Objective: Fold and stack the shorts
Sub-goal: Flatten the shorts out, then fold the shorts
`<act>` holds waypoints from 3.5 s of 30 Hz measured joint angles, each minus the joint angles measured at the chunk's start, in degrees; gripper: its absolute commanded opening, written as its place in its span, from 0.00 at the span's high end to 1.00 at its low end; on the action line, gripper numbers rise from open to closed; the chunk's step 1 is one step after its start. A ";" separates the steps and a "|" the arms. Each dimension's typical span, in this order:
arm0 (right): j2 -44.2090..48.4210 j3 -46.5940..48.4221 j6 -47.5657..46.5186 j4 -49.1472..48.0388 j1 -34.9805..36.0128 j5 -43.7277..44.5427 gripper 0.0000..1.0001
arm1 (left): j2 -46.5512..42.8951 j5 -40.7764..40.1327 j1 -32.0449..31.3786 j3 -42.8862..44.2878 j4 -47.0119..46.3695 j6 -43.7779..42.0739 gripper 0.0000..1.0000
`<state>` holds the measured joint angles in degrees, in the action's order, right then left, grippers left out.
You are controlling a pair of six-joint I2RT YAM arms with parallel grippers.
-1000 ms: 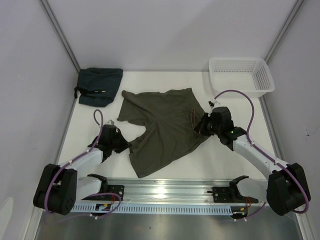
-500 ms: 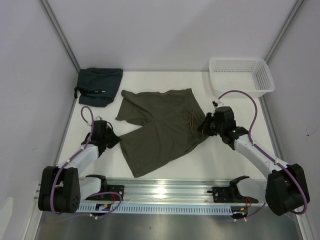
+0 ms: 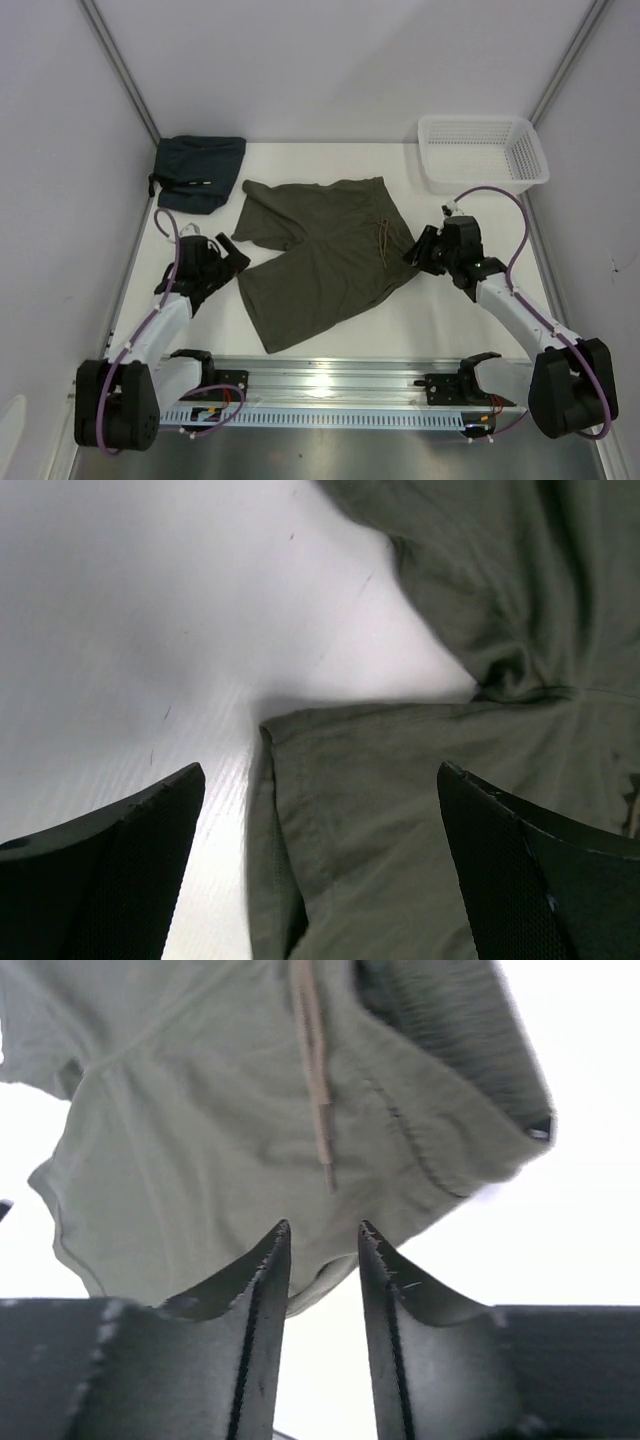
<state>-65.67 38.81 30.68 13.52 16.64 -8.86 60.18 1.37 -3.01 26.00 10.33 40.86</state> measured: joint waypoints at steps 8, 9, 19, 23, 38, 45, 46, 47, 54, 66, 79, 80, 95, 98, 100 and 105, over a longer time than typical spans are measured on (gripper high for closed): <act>5.81 -5.14 4.83 1.68 -3.41 3.43 0.25 | -8.15 0.55 -1.27 0.15 7.26 0.72 0.01; 6.01 -5.66 5.40 1.64 -4.15 3.45 0.25 | -8.13 0.83 -1.27 0.15 8.07 0.98 0.01; 0.70 -8.15 7.52 -3.39 -7.13 3.45 0.34 | -1.86 4.22 -1.31 0.13 10.91 1.66 0.01; -2.58 -8.50 8.48 -6.58 -7.15 3.48 0.34 | -7.02 5.11 -1.79 -0.70 12.13 2.89 0.01; -13.35 -8.85 12.87 -18.40 -7.17 5.09 0.61 | -19.82 4.33 -11.08 -2.14 19.69 12.41 0.01; -14.60 -8.85 15.06 -20.00 -7.17 7.85 0.98 | -15.87 1.60 -23.69 -2.16 21.11 18.10 0.01; -14.60 -8.85 15.19 -20.04 -7.17 8.15 0.99 | -16.37 0.96 -26.21 -2.16 21.64 19.54 0.01; -14.60 -8.85 15.47 -20.11 -7.17 8.55 0.99 | -17.11 0.22 -28.39 -2.16 22.27 21.09 0.01; -14.58 -8.85 16.52 -20.20 -6.91 10.51 1.00 | -21.75 -2.27 -33.83 -2.10 28.28 28.89 0.04; -14.56 -8.72 17.31 -20.11 -6.08 12.55 1.00 | -19.32 -0.46 -46.36 -2.10 31.17 36.85 0.04; -14.56 -7.91 17.31 -19.78 -5.62 13.27 1.00 | -15.06 0.74 -51.95 -2.80 26.29 45.38 0.11; -14.53 -7.91 17.31 -19.78 -5.62 13.44 1.00 | -15.04 0.74 -51.95 -3.21 25.86 45.77 0.11; -11.50 -7.91 17.35 -19.15 -4.83 14.08 1.00 | -15.63 -2.60 -51.80 -9.25 23.04 52.83 0.50; -10.69 -7.91 17.35 -18.88 -4.68 14.23 1.00 | -16.00 -2.19 -51.25 -9.90 22.99 53.27 0.50; -10.32 -7.91 17.35 -18.78 -4.68 14.27 1.00 | -15.93 -1.77 -50.82 -9.97 22.82 53.42 0.50; -9.03 -7.93 17.40 -18.23 -4.37 14.51 1.00 | -15.19 0.26 -49.24 -10.47 22.32 53.53 0.72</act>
<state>-74.70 30.87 48.07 -4.71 12.27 5.65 44.99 1.63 -52.25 15.53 32.64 94.39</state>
